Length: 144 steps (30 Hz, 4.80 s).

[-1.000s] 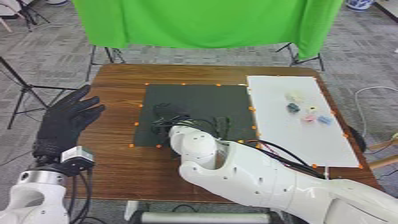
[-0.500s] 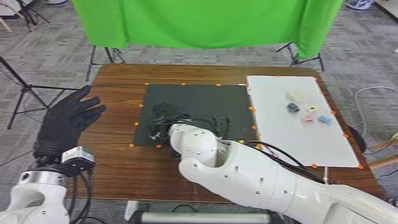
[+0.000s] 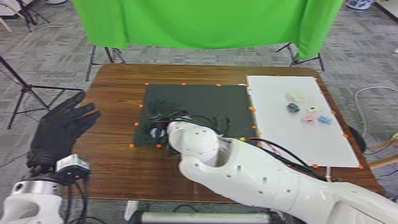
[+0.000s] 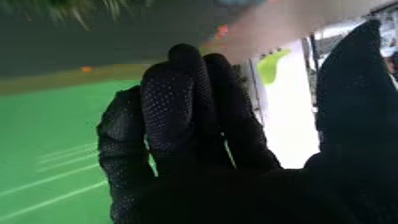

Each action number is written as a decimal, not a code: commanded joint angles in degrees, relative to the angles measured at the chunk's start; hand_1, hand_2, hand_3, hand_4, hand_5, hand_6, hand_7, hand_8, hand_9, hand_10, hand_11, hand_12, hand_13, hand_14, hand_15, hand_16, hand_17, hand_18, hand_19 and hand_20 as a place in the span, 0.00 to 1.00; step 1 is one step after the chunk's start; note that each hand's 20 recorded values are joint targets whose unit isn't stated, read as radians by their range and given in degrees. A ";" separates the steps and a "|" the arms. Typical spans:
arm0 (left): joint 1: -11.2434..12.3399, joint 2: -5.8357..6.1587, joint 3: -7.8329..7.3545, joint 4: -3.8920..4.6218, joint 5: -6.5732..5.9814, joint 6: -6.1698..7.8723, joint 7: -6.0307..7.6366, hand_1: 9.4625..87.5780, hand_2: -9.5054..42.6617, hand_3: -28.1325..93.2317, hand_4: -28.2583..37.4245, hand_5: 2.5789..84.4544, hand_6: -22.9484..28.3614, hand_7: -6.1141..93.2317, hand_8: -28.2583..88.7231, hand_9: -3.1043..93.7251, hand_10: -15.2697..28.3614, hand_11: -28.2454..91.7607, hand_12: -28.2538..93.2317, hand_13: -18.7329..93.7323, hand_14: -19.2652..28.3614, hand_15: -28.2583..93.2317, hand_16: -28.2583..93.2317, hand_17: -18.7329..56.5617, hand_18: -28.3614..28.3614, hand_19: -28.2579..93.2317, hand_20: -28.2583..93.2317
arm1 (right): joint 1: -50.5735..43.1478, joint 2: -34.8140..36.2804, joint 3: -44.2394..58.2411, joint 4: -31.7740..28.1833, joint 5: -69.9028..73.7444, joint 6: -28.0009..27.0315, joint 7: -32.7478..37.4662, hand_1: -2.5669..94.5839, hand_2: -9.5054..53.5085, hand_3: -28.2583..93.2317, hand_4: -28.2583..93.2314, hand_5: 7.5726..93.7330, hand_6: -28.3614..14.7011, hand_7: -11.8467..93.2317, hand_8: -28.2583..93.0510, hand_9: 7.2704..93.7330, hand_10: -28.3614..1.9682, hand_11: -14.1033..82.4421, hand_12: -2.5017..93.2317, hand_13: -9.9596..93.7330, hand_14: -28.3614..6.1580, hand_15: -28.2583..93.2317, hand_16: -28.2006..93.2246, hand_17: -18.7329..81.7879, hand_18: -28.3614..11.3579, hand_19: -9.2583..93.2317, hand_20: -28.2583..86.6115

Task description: Arrange flowers

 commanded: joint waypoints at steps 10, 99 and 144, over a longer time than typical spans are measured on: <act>7.15 -2.67 -1.44 -2.73 -0.93 2.92 2.37 0.21 0.28 0.90 0.15 0.44 0.65 0.20 0.16 0.41 0.81 0.46 0.31 0.40 0.97 0.64 0.15 0.14 0.93 0.72 0.19 | -11.15 22.36 23.22 -17.74 0.59 5.28 -3.07 0.27 0.00 0.96 0.00 0.48 0.43 0.32 0.11 0.48 0.22 0.52 0.16 0.61 0.39 0.94 0.30 0.42 0.11 1.00 0.59; 7.49 -2.72 0.24 -2.61 -1.48 3.71 2.84 0.20 0.29 0.91 0.15 0.44 0.65 0.19 0.16 0.41 0.82 0.46 0.31 0.41 0.97 0.64 0.15 0.14 0.93 0.73 0.19 | -16.62 43.06 22.30 -11.04 -0.19 22.49 8.46 0.55 0.00 0.90 0.00 0.85 0.68 0.40 0.22 0.96 0.66 0.39 0.35 0.83 0.62 0.87 0.36 0.53 0.11 1.00 0.64; -2.99 0.84 0.53 0.83 -0.33 -1.03 0.34 0.20 0.28 0.91 0.15 0.44 0.65 0.19 0.16 0.41 0.82 0.46 0.31 0.40 0.97 0.64 0.15 0.14 0.93 0.72 0.19 | 9.51 5.48 -7.70 1.96 7.42 18.97 -7.40 0.55 0.00 0.91 0.00 0.84 0.68 0.40 0.22 0.95 0.64 0.41 0.37 0.81 0.62 0.88 0.37 0.50 0.13 1.00 0.63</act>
